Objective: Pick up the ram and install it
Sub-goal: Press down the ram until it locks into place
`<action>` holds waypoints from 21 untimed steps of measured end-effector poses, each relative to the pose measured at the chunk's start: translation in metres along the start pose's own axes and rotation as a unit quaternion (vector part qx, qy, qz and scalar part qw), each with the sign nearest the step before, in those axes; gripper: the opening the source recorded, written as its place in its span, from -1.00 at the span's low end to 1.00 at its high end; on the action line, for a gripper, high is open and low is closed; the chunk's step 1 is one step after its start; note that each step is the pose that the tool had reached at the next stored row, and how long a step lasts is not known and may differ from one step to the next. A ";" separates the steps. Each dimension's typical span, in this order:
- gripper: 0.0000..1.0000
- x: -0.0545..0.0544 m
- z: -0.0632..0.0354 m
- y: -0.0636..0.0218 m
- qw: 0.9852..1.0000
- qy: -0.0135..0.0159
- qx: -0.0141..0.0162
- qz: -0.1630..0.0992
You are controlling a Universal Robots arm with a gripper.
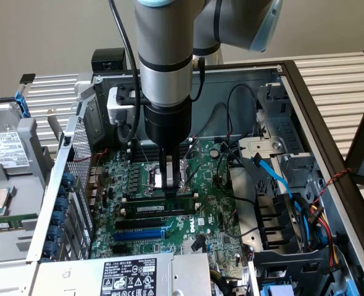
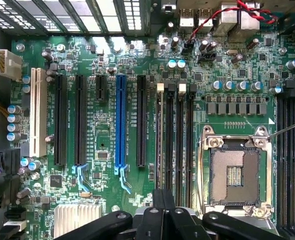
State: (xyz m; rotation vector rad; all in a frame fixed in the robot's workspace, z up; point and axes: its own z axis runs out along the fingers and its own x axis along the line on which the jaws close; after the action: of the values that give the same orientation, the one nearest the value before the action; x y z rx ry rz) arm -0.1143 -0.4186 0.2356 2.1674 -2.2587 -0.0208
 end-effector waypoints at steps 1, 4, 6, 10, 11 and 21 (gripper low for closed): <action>-0.80 0.000 0.0012 -0.0001 1.000 0.000 0.000 0.000; -0.80 0.000 0.0039 -0.0001 1.000 0.000 0.000 0.000; -0.80 0.000 0.0053 -0.0001 1.000 0.000 0.000 0.000; -0.80 0.000 0.0074 -0.0002 1.000 0.000 0.000 0.000; -0.80 0.000 0.0078 -0.0002 1.000 0.000 0.000 0.000; -0.80 0.001 -0.0027 0.0074 1.000 -0.001 -0.004 0.000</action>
State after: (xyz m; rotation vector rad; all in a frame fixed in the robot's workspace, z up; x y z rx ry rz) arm -0.1217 -0.4190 0.2384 2.1651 -2.2553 -0.0318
